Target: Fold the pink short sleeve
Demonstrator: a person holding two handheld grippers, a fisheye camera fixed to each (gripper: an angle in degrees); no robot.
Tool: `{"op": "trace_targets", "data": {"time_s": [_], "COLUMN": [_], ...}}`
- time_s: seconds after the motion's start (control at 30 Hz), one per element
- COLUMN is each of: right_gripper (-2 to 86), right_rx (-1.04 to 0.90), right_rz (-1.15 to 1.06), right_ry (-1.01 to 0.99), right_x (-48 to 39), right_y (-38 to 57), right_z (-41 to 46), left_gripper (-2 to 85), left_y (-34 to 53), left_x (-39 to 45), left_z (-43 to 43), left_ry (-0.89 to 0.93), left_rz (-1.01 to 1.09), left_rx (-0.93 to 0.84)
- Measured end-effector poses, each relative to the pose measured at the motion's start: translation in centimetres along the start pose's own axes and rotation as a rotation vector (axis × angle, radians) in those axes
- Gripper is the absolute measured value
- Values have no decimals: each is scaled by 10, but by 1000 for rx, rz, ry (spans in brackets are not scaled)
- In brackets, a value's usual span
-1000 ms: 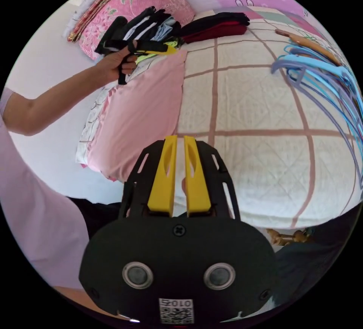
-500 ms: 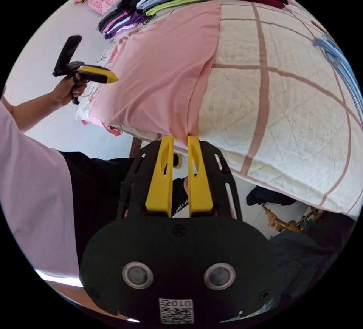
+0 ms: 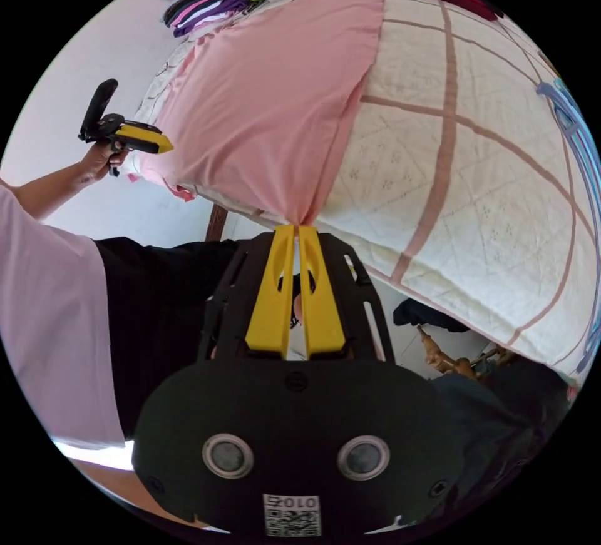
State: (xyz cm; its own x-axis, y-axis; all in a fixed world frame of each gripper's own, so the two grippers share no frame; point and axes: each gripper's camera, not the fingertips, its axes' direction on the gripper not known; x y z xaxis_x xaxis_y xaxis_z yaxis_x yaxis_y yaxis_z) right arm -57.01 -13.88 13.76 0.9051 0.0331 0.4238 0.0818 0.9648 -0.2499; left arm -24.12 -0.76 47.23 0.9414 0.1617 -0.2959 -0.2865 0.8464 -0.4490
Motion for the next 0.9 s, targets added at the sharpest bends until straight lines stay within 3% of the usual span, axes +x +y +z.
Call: {"op": "trace_targets", "data": {"time_s": [0.13, 0.3, 0.6, 0.77, 0.9], "right_gripper": [16, 15, 22, 30, 36], "right_rx": [22, -92, -48, 182, 159], "right_rz": [-33, -52, 67, -31, -212], "right_ry": [-17, 91, 181, 196, 112], "right_x": [-2, -20, -62, -115, -163], "right_y": [16, -8, 1, -36, -99], "right_z": [-25, -15, -70, -125, -119], "left_gripper": [-1, -1, -1, 0, 2], "left_y": [43, 89, 195, 291, 366], "left_x": [-9, -30, -47, -93, -139], "left_z": [21, 46, 35, 17, 20], "left_ry": [-8, 35, -11, -267, -314], "left_rz": [4, -76, -145, -483, -755], "left_rx": [-65, -77, 163, 322, 353]}}
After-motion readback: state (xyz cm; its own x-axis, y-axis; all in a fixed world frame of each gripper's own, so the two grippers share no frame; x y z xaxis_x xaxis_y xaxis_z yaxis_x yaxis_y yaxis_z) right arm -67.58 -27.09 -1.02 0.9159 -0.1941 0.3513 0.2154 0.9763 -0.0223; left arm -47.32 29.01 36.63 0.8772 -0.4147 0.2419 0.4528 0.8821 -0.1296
